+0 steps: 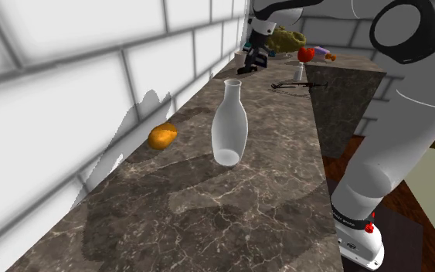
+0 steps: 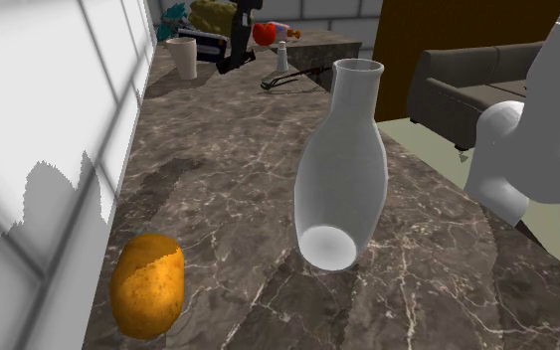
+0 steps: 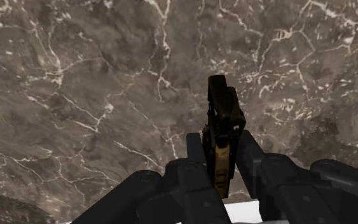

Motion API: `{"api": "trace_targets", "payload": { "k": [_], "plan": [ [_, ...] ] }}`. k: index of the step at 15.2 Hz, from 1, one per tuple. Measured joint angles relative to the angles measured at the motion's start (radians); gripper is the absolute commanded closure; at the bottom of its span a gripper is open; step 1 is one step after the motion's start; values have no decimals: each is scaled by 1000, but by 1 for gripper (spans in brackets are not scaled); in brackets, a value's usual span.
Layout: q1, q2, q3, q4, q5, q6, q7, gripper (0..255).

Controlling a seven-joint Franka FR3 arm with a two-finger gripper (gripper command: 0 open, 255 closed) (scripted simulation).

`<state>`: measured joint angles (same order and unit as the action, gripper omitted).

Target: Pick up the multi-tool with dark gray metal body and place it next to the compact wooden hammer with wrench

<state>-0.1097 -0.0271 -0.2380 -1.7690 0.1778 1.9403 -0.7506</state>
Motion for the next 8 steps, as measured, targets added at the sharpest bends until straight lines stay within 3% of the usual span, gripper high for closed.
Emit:
{"api": "trace_targets", "payload": {
  "k": [8],
  "plan": [
    [-105, 140, -93, 177, 77, -83, -198, 255]
  ]
}}
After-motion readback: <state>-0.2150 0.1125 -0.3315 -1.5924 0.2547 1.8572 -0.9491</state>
